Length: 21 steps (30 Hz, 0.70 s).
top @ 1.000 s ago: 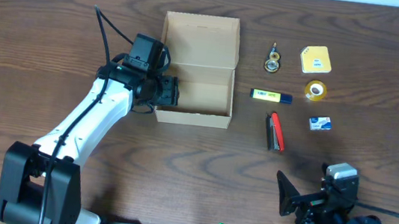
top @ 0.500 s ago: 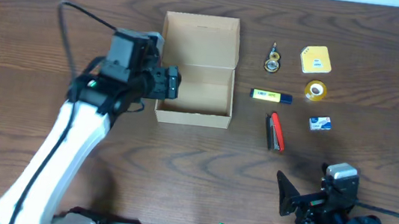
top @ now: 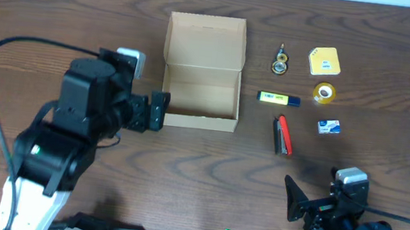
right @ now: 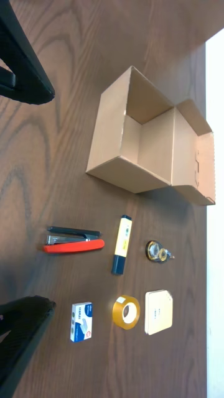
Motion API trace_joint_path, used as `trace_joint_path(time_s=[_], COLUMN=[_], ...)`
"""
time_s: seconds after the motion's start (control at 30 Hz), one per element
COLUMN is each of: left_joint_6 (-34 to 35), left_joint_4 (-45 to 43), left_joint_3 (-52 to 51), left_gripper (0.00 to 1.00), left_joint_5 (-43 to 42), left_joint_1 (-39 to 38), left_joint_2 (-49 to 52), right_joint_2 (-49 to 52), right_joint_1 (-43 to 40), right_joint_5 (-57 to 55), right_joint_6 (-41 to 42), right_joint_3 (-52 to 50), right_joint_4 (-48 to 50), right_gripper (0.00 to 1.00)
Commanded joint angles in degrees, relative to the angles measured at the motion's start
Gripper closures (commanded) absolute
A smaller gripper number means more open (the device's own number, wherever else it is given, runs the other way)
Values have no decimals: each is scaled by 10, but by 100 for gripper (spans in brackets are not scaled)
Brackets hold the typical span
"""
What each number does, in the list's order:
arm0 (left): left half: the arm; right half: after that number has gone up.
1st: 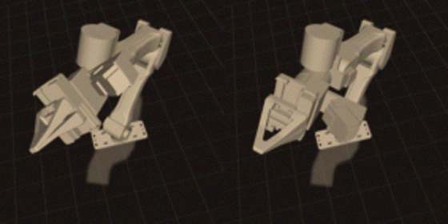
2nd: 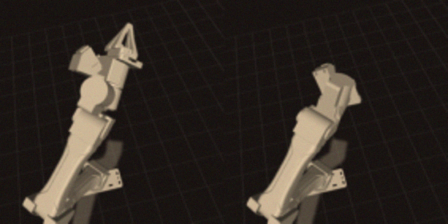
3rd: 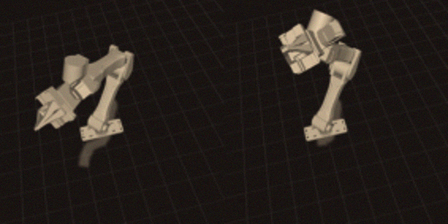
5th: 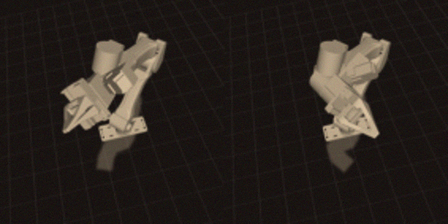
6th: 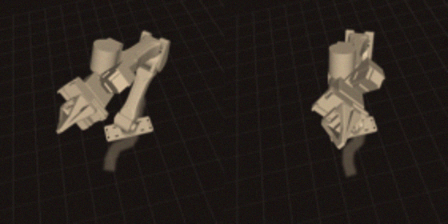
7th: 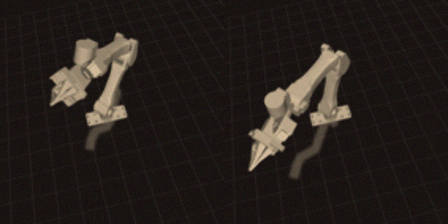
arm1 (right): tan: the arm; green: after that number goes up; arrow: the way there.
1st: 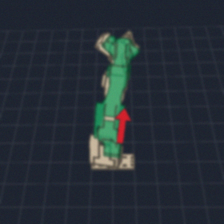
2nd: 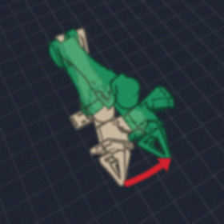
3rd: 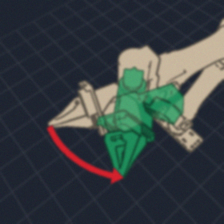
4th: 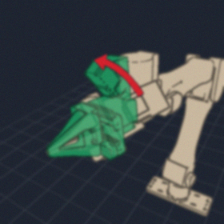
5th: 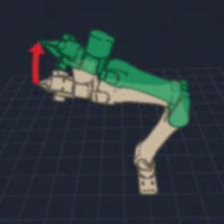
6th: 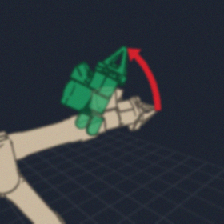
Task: Pack container
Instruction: 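Withdraw the left gripper from the box toward rest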
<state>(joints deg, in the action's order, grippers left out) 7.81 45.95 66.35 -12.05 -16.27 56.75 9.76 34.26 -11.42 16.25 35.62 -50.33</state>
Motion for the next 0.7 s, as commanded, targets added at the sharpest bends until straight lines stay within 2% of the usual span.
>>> trace_joint_path(time_s=[0.0, 0.1, 0.3, 0.5, 0.67], left_joint_6=[-62, -83, -113, -177, -245], left_joint_4=[11, 12, 29, 87, 133], left_joint_3=[11, 11, 21, 65, 88], left_gripper=[5, 5, 5, 5, 5], left_joint_5=[-23, -61, -75, -76, -129], left_joint_1=[1, 1, 1, 1, 1], left_joint_2=[-40, -70, -104, -103, -103], right_joint_2=[2, 2, 2, 2, 2], right_joint_1=[6, 6, 6, 6, 6], right_joint_5=[-8, -7, 26, 85, 117], right_joint_6=[-5, -5, -4, -4, -5], right_joint_3=[7, 7, 7, 7, 7], right_joint_4=[-1, -1, 2, 14, 36], right_gripper=[1, 1, 1, 1, 1])
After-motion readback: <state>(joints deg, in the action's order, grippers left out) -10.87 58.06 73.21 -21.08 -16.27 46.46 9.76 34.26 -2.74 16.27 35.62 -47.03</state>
